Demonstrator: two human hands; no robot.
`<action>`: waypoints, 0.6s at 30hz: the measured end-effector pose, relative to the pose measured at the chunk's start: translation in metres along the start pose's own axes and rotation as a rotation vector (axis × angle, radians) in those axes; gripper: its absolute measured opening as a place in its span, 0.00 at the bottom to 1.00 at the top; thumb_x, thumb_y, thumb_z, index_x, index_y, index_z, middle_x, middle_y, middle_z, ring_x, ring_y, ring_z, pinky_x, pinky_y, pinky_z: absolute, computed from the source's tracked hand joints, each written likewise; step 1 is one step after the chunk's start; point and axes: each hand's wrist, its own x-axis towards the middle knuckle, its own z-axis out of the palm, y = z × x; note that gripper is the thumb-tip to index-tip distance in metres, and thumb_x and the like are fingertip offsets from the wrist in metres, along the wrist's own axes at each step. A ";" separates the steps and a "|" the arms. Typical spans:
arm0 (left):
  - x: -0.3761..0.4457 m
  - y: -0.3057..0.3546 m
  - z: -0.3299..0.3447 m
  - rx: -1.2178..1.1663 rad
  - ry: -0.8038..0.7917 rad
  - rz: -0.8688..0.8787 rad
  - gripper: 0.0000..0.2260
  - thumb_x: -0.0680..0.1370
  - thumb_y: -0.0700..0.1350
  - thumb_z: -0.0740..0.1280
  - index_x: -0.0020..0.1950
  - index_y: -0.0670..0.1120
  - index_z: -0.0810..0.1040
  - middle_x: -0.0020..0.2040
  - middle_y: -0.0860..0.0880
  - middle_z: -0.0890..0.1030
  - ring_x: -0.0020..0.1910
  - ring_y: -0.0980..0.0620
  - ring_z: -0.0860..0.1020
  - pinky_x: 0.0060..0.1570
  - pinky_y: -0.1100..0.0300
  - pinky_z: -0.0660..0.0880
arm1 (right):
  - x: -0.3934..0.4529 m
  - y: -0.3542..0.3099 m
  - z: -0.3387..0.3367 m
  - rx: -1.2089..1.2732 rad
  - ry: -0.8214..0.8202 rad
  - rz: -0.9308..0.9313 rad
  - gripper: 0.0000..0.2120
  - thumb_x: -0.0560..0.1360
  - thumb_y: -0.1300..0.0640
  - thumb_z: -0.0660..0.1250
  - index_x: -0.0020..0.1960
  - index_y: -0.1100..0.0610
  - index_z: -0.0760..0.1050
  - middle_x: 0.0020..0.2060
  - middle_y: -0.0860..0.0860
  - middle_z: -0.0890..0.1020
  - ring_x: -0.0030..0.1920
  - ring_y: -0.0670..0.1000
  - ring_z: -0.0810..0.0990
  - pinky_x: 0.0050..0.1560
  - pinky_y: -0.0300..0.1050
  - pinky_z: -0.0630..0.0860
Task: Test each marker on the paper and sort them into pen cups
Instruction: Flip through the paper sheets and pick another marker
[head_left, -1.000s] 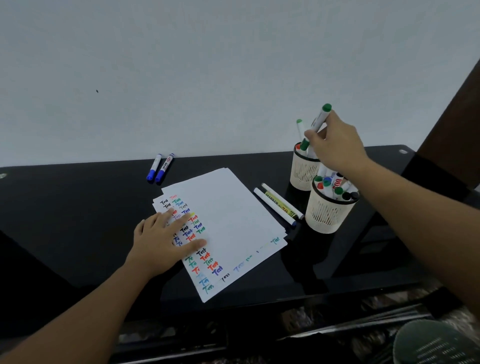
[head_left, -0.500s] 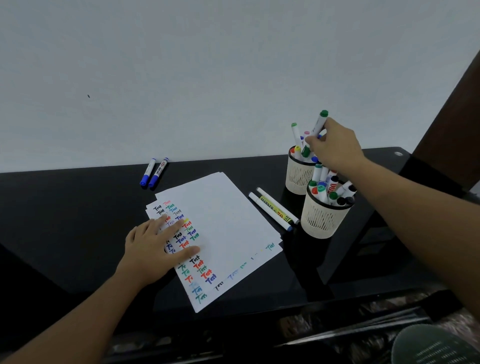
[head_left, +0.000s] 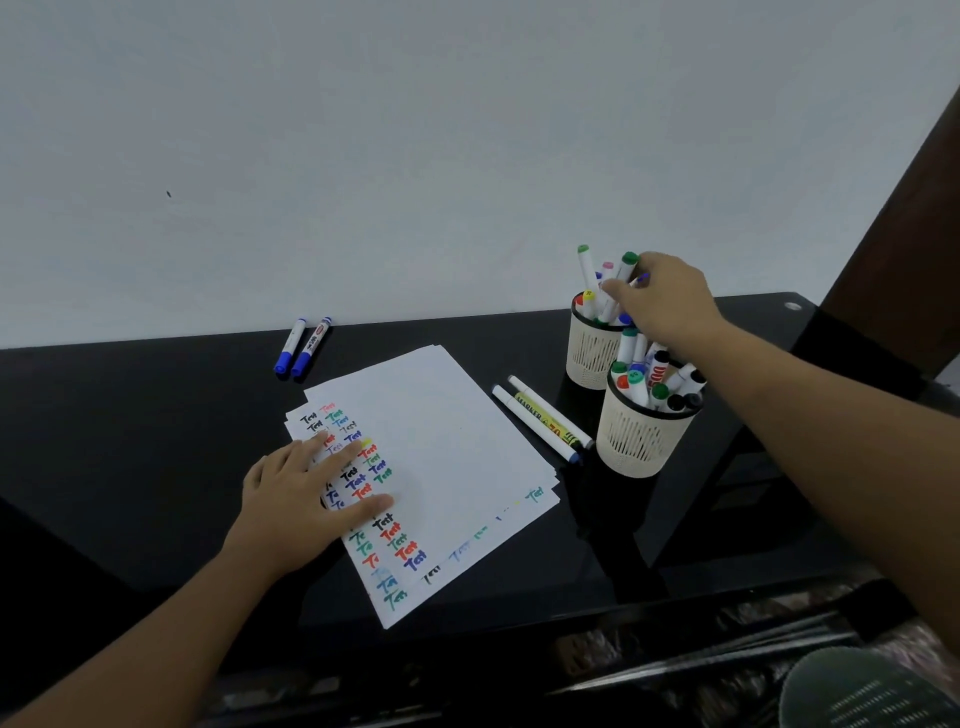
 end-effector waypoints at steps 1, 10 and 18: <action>0.000 0.000 0.000 0.000 -0.002 -0.001 0.45 0.63 0.87 0.45 0.78 0.71 0.55 0.83 0.55 0.52 0.81 0.49 0.49 0.78 0.43 0.44 | 0.000 0.001 0.000 -0.015 -0.029 0.011 0.14 0.80 0.46 0.69 0.57 0.55 0.79 0.47 0.53 0.83 0.48 0.54 0.82 0.51 0.54 0.81; 0.002 0.000 0.000 -0.018 -0.003 -0.003 0.45 0.62 0.87 0.46 0.77 0.72 0.55 0.83 0.56 0.52 0.81 0.48 0.49 0.78 0.42 0.44 | -0.002 0.004 0.002 0.104 0.040 0.021 0.07 0.80 0.49 0.71 0.56 0.50 0.80 0.52 0.50 0.83 0.53 0.51 0.82 0.55 0.52 0.81; 0.000 0.001 0.000 -0.024 -0.002 -0.011 0.46 0.61 0.87 0.46 0.77 0.72 0.55 0.83 0.56 0.52 0.81 0.48 0.49 0.78 0.43 0.44 | -0.002 0.005 0.001 0.038 -0.030 -0.028 0.15 0.80 0.50 0.72 0.66 0.47 0.81 0.60 0.49 0.83 0.51 0.48 0.81 0.43 0.40 0.75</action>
